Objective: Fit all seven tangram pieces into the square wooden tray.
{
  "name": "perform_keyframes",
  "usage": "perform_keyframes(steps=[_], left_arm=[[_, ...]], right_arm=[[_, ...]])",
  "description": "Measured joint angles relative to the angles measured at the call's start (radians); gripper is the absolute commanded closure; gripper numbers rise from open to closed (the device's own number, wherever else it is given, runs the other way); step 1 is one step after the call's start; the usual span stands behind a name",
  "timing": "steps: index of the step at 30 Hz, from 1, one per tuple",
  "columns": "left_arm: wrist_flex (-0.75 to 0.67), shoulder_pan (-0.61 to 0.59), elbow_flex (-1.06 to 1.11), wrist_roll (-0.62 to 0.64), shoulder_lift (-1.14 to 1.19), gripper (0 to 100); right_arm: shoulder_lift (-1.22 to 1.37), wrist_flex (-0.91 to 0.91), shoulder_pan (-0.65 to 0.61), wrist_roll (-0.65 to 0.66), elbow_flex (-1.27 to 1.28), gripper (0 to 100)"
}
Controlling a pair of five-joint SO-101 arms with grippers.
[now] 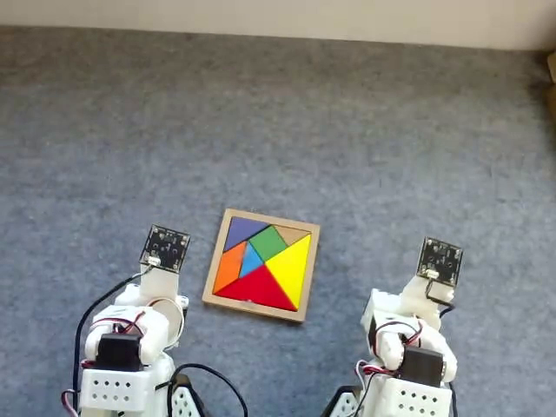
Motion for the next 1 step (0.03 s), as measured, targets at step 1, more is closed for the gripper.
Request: perform_keyframes(steps=[1], left_arm=[[0.000,-0.003,0.000,0.000,0.000,95]], right_arm=[[0.000,0.000,0.000,0.000,0.000,98.2]])
